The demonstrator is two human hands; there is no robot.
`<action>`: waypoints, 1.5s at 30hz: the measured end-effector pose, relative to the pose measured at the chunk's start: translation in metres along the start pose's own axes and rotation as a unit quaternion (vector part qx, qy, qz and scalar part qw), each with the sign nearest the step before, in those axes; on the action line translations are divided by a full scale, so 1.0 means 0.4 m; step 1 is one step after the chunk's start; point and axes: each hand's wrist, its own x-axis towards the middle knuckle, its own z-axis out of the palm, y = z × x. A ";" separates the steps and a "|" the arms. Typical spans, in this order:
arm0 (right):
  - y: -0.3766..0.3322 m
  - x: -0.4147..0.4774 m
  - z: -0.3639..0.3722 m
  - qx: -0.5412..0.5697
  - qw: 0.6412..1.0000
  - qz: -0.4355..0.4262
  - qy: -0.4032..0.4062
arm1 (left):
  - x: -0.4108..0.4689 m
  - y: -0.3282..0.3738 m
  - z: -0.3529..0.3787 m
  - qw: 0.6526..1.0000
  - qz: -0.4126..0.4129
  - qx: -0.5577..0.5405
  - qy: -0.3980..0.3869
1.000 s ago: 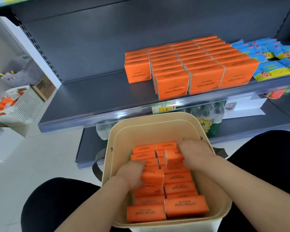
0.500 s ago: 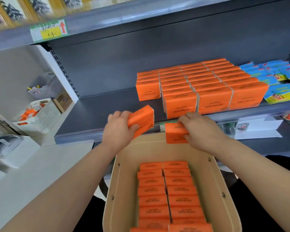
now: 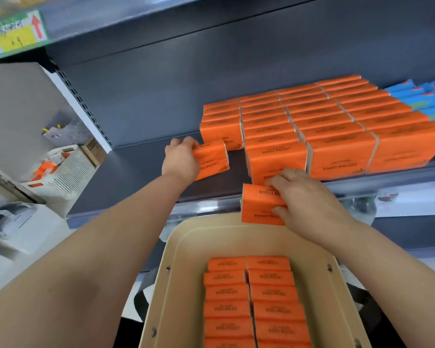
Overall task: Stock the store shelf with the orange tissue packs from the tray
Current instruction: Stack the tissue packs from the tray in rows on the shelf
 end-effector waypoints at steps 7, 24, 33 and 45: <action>-0.008 -0.002 0.020 -0.002 0.999 -0.024 -0.031 | 0.095 0.058 0.044 0.999 0.029 0.017 0.015; -0.031 -0.002 0.017 -0.010 0.998 -0.033 -0.046 | -0.033 -0.028 0.002 0.994 0.088 -0.056 0.024; -0.113 -0.019 0.029 -0.039 0.998 -0.028 -0.039 | -0.276 -0.212 -0.025 0.985 0.105 0.136 0.003; -0.181 0.305 -0.018 -0.073 0.997 0.016 0.002 | -0.265 -0.196 -0.007 0.987 0.100 0.129 -0.005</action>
